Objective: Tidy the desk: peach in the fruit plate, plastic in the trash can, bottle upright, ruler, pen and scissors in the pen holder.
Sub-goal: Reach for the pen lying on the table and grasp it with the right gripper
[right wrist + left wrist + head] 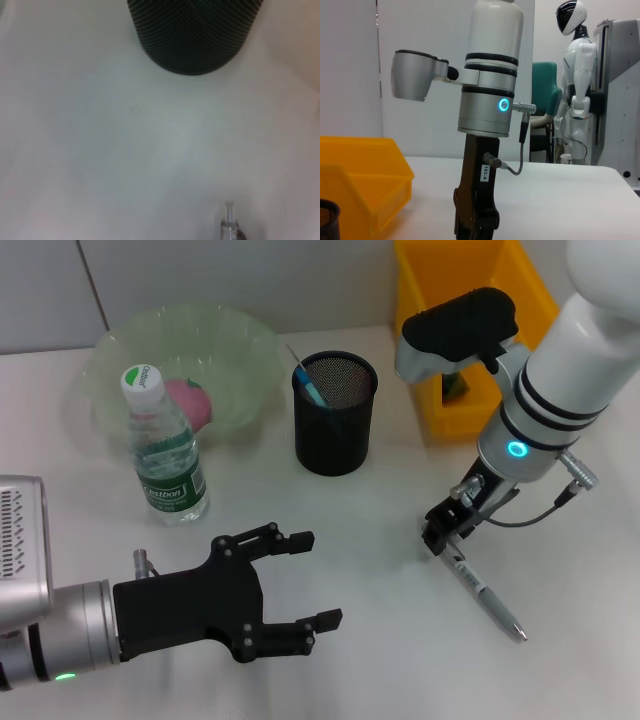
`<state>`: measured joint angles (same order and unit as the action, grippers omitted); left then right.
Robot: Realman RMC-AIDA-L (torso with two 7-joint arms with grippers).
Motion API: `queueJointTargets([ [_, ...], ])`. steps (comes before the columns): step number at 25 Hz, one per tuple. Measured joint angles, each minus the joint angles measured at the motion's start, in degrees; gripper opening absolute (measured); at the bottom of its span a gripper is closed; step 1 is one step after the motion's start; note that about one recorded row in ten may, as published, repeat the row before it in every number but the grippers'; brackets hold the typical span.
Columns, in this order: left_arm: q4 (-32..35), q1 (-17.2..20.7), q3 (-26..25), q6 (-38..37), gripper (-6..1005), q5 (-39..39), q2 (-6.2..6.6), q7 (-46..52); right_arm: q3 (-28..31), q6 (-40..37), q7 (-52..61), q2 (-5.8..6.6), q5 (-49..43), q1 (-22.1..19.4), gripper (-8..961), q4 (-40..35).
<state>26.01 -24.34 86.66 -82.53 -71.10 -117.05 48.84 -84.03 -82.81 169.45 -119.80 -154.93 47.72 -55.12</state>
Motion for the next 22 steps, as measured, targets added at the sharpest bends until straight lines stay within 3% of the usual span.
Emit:
queueJointTargets([
  [22, 0.1, 0.0, 0.0, 0.0, 849, 0.0, -0.02, -0.1, 0.0, 0.9, 0.0, 0.00, 0.1, 1.4, 403, 3.1],
])
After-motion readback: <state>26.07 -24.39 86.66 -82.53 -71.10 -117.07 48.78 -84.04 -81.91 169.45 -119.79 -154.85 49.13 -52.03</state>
